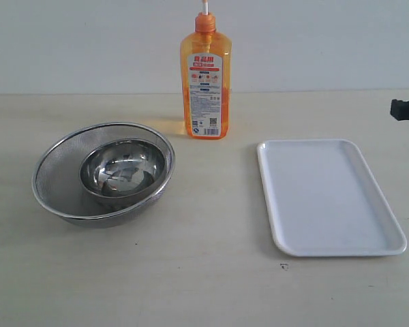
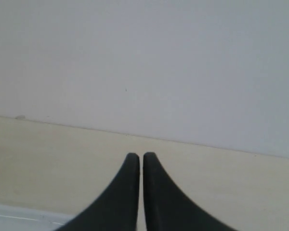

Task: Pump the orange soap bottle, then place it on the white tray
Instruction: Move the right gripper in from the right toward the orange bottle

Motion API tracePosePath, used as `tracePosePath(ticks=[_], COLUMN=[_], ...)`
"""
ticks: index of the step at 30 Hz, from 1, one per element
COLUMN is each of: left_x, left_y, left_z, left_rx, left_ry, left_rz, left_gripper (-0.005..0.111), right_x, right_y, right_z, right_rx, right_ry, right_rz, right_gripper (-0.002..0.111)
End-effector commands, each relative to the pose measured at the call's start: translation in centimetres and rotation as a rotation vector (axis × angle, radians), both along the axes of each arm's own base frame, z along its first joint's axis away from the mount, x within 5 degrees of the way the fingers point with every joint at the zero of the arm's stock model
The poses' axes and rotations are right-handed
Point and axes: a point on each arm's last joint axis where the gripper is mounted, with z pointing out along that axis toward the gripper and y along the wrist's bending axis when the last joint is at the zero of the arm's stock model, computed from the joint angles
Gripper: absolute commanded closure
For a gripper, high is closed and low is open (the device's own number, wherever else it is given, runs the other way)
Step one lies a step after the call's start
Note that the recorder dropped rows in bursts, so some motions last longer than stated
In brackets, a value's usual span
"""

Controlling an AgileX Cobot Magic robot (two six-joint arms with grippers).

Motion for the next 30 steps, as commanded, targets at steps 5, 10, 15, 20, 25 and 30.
tracePosePath(ticks=[5,10,15,20,25,30], left_x=[0.0,0.0,0.0,0.0,0.0,0.0], left_y=[0.0,0.0,0.0,0.0,0.0,0.0], left_z=[-0.1,-0.1,-0.1,-0.1,-0.1,-0.1], left_rx=[-0.019,-0.019,-0.019,-0.019,-0.019,-0.019], left_ry=[-0.002,-0.002,-0.002,-0.002,-0.002,-0.002], left_rz=[0.005,0.005,0.005,0.005,0.005,0.005], left_gripper=[0.102,0.102,0.102,0.102,0.102,0.102], right_x=[2.1,4.1,6.3,8.4,10.8,12.6], right_y=[-0.7,-1.6,-2.0,-1.9,-2.1,-2.4], right_z=[2.5,2.4,0.1,-1.5,-2.1,-2.2], right_rx=[-0.092,-0.054,-0.037,0.005,0.049,0.035], right_ry=[-0.002,0.025,0.104,0.128,0.112,0.147], right_rz=[0.122,0.162,0.325,0.453,0.516,0.573], right_gripper=[0.108,0.108,0.108,0.108,0.108,0.108])
